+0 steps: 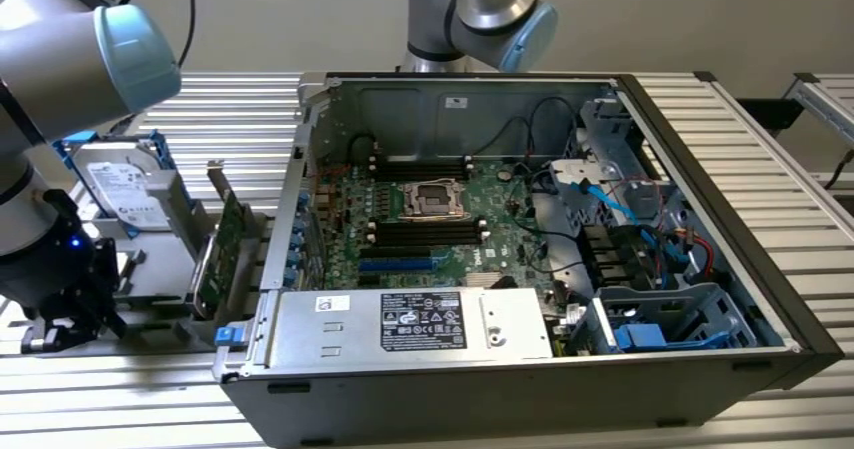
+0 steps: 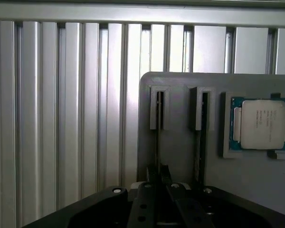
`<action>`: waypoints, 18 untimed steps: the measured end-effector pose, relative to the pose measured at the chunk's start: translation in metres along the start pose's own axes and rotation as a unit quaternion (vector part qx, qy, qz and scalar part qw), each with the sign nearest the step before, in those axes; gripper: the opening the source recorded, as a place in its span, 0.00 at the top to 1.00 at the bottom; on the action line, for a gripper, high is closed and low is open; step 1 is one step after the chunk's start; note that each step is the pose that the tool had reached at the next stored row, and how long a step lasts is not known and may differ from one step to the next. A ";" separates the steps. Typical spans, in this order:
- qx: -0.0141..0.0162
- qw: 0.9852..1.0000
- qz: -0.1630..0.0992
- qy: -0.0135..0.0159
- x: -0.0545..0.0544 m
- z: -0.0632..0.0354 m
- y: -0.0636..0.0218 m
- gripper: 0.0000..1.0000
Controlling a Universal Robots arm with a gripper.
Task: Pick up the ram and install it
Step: 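Pick up the ram and move it above insertion slot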
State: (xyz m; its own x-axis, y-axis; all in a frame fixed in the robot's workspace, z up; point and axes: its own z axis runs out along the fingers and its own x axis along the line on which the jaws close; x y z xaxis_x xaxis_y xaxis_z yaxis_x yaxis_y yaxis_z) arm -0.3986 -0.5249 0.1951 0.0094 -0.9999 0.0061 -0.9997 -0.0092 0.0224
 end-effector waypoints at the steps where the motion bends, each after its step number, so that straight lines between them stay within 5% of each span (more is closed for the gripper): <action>1: 0.000 1.000 0.002 0.001 0.000 -0.0001 -0.0002 0.86; 10: -0.001 1.000 0.008 0.002 0.000 -0.0038 -0.0006 0.86; 18: -0.001 1.000 0.008 0.002 -0.001 -0.0273 -0.0001 0.86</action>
State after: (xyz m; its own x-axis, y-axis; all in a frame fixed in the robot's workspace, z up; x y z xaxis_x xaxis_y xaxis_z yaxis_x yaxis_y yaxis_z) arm -0.3979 -0.5238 0.2224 -0.0058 -0.9999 0.0102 -0.9997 0.0061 0.0235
